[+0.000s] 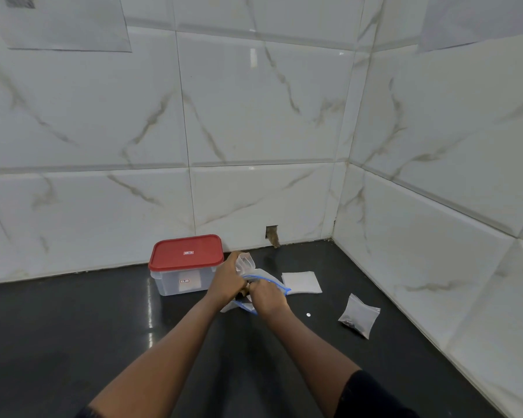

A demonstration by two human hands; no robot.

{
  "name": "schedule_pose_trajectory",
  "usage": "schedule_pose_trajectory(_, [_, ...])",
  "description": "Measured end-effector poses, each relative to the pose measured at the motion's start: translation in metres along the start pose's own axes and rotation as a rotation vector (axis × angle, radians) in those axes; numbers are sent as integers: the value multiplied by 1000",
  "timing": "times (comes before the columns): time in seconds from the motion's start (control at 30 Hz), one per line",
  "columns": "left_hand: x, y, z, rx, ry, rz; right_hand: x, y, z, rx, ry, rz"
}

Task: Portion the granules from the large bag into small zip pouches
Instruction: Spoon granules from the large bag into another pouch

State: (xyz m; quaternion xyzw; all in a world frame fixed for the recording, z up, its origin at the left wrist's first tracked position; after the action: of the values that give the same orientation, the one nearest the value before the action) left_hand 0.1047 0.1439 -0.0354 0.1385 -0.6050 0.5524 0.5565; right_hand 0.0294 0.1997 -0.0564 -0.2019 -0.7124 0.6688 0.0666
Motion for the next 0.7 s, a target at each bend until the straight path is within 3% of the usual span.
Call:
schedule_pose_trajectory(0.3, [4,2,1,-3,-12,2,16,10,8,107,155,415])
schedule_pose_trajectory(0.5, [2,2,0,1,-8,22,21,12,11,30,259,767])
schedule_pose_trajectory(0.7, [3,1,0,25,5,34,19,5,5,15,235,787])
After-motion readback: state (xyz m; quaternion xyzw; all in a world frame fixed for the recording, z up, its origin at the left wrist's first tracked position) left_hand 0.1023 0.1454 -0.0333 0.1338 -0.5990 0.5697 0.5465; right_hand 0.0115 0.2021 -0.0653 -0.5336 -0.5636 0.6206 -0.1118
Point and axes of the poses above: each hand's wrist, its own z-axis towards the middle knuckle, its own y-axis out of the palm, x = y × z, the point moved 7 cm from there along z, towards the middle knuckle, and after that the axes turned 8 degrees about y, right-handed, at the moved point
